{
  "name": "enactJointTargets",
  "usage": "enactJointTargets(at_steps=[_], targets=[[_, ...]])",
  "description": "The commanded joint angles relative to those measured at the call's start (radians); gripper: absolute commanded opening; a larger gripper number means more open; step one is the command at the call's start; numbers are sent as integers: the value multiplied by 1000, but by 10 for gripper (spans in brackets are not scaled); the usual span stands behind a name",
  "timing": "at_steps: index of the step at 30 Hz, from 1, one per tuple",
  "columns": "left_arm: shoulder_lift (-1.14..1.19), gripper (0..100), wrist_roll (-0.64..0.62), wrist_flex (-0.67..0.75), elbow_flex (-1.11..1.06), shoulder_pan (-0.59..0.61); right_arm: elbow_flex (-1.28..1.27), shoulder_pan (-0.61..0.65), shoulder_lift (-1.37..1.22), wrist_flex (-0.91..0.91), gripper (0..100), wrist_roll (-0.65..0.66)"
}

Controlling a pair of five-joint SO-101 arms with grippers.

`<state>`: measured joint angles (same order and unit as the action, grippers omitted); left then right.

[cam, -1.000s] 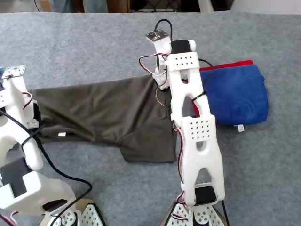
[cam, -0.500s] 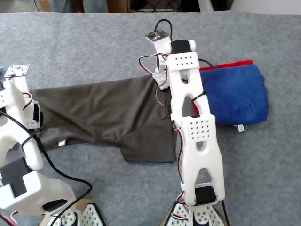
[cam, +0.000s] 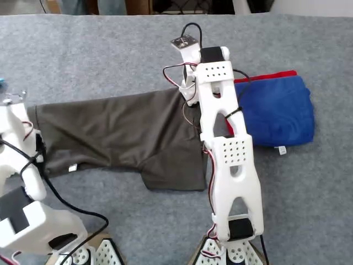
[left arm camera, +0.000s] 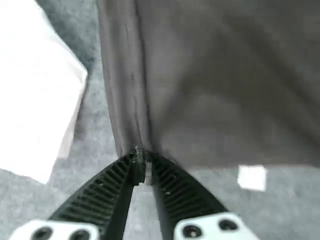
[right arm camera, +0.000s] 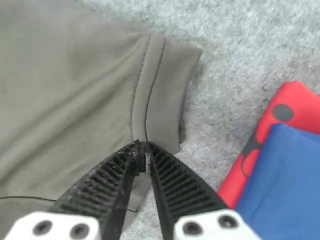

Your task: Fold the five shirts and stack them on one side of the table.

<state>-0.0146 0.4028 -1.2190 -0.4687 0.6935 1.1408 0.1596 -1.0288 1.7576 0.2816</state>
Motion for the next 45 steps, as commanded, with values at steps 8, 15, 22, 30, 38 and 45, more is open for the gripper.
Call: enactJointTargets(at_steps=[8,15,22,30,38,45], targets=[[-14,30,44,114,-68,33,-2,-49,10,-63,15,-9],[-15,30,43,-127,107,10,82,21,50,8,15,-43],[-17,30,41,-397,340,-77,125,63,30,-31,15,-64],[-54,30,-81,-224,124,-191,134,9,-133,-157,15,-60],[-63,29,-77,175,-363,-185,136,-109,-245,-232,15,-58],[-64,29,-54,166,-282,-81,134,-106,-245,-226,15,-57]])
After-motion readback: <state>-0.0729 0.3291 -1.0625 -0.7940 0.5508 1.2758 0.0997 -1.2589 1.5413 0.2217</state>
